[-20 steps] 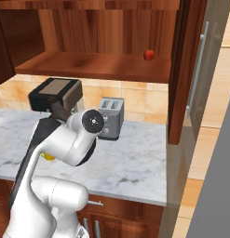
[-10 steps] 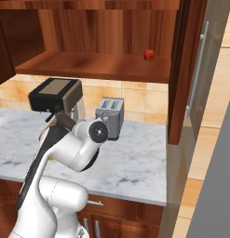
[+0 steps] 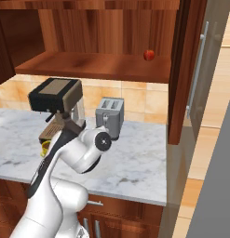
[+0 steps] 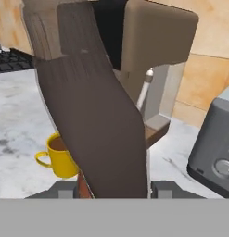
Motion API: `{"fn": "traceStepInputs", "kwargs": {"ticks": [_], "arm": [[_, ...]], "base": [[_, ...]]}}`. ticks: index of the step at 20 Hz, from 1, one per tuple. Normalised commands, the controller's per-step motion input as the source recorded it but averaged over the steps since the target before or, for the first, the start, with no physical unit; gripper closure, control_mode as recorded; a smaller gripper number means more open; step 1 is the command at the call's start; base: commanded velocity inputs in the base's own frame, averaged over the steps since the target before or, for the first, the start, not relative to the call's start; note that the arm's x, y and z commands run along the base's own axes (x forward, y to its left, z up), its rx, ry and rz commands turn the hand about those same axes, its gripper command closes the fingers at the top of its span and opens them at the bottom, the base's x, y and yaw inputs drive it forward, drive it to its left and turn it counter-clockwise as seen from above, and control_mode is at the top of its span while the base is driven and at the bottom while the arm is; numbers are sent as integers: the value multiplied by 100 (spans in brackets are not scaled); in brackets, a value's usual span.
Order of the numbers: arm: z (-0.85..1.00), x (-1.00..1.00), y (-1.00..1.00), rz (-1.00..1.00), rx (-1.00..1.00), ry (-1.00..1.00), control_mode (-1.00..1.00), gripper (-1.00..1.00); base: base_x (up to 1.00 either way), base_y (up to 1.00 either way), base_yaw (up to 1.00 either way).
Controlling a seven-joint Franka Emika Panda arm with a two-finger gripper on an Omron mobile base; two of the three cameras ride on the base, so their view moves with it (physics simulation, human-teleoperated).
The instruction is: Pick the syrup bottle and honey bottle from the cabinet and place them next to the mug.
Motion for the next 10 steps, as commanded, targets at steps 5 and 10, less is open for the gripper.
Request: {"fn": "traceStepInputs", "kwargs": {"ticks": [5,10], "arm": [[-18,29,-3,0,9,0,-100,100],[0,24,-28,1,3,0,-100,100]], "base": [[0,0,0],[0,0,0]]}}
